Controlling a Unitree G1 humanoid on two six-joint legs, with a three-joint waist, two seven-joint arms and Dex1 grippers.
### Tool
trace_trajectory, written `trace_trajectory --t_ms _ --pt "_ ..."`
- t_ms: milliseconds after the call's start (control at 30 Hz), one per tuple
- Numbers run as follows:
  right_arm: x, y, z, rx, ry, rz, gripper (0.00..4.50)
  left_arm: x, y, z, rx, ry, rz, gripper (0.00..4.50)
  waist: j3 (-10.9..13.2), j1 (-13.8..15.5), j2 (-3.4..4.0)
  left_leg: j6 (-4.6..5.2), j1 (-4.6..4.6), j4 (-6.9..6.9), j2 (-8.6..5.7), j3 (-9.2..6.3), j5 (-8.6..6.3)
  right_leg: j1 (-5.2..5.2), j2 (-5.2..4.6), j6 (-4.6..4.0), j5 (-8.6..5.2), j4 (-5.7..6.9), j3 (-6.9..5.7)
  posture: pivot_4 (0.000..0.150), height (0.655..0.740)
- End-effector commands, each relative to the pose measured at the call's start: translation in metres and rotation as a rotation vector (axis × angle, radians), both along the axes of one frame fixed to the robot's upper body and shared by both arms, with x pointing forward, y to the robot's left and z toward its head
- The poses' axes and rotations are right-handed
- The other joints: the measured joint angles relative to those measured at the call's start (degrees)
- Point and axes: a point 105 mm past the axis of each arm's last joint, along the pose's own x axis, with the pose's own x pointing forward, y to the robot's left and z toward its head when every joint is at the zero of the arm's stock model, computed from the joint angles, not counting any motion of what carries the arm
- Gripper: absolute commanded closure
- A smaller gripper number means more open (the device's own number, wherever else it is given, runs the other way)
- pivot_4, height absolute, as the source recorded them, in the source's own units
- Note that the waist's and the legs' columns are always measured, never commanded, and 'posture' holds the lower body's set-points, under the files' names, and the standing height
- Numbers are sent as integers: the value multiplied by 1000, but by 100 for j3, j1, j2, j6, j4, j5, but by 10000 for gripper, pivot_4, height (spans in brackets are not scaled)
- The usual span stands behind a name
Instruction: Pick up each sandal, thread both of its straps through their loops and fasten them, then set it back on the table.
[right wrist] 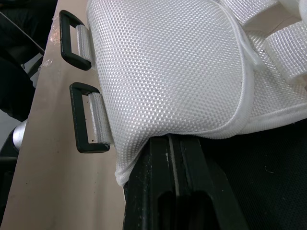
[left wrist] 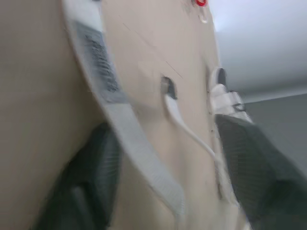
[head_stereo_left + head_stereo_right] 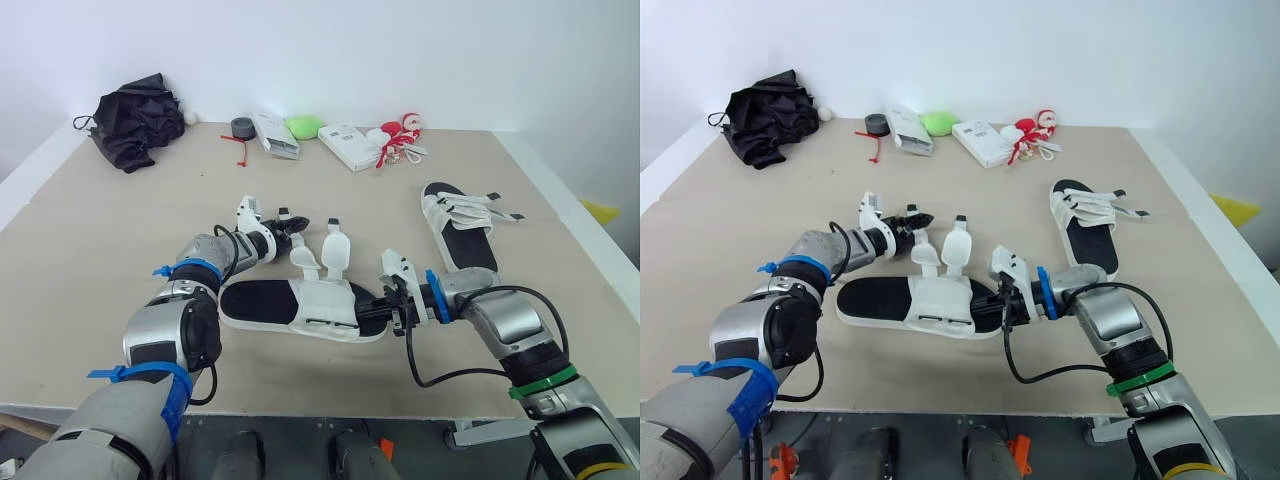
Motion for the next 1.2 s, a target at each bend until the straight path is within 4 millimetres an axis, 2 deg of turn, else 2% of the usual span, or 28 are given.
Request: trace_trajectory --t_ms 33,100,133,233,300,333,433,500,700,800,900,1033,1067,1100,1133,1200 --pt "-3 -11 -31 -90 88 -64 45000 1 -4 11 -14 -38 -21 34968 2 0 -3 0 -1 0 0 0 0 -1 0 0 0 0 0 1500 7380" --pt "-3 -11 -31 -91 89 -63 45000 1 -5 16 -31 -47 -31 42024 2 0 -3 -1 -2 0 0 0 0 -1 0 0 0 0 0 1500 7380" --pt "-4 -11 -31 -91 89 -63 45000 1 -4 18 -38 -52 -32 44181 2 0 -3 -1 -1 0 0 0 -1 0 -1 -1 0 0 0 1500 7380" --pt "-4 -11 -32 -92 91 -61 45000 3 -3 31 -59 -122 -45 44181 3 0 -5 -2 -3 -1 0 -1 -1 -2 -1 -1 -1 -1 0 1500 7380" --pt "-4 -11 -32 -92 91 -59 45000 2 -5 47 -87 -206 -75 44181 5 0 -8 -2 -3 -1 0 0 -1 -3 -1 -1 -1 -1 0 1500 7380" --pt "-4 -11 -32 -91 90 -58 45000 -2 -6 62 -131 -287 -103 44181 5 -1 -9 -2 -3 -2 0 -1 -1 -3 -1 -1 -1 -1 0 1500 7380" --pt "-3 -11 -30 -89 86 -58 45000 -25 -2 103 -244 -548 -176 44181 7 -5 -11 -7 -3 -8 2 1 0 -5 -1 -2 -1 -3 0 1500 7380" --pt "-3 -11 -30 -88 84 -58 45000 -42 2 114 -243 -682 -194 44181 7 -18 -9 -33 -3 -13 6 0 2 -8 0 -4 -1 -4 -2 1500 7380" --pt "-3 -13 -29 -88 83 -58 45000 -106 -15 111 -44 -1053 -403 44181 6 -10 -10 -58 -1 -17 13 6 1 -5 2 -26 -13 -7 5 1500 7380" --pt "-4 -14 -30 -93 83 -56 45000 -137 -27 97 112 -1232 -584 44181 6 5 -11 -58 -3 -14 13 9 1 -5 1 -40 -22 -10 8 1500 7380" --pt "-3 -14 -30 -94 83 -57 45000 -149 -28 90 303 -1468 -668 44181 6 14 -11 -59 -3 -13 11 15 0 -5 -2 -56 -24 -19 13 1500 7380" --pt "-3 -14 -30 -93 82 -56 45000 -150 -25 85 447 -1661 -694 44181 3 15 -6 -58 -6 -15 18 18 0 -3 -3 -64 -19 -48 14 1500 7380" --pt "-3 -13 -30 -92 82 -55 45000 -150 -24 84 463 -1692 -692 38900 3 13 -6 -54 -7 -16 23 22 2 -1 -3 -69 -16 -62 13 1500 7380" --pt "-3 -13 -30 -92 82 -55 45000 -151 -23 82 485 -1732 -705 36214 3 11 -6 -49 -11 -16 26 24 4 -1 -2 -70 -14 -69 14 1500 7380" --pt "-3 -13 -30 -91 83 -55 45000 -152 -21 80 506 -1766 -716 30802 3 11 -6 -47 -12 -16 27 25 5 -1 -2 -69 -13 -73 14 1500 7380" --pt "-3 -13 -30 -92 83 -55 45000 -155 -18 76 538 -1818 -744 22680 3 12 -6 -45 -14 -17 30 28 4 -2 -2 -67 -11 -77 14 1500 7380"
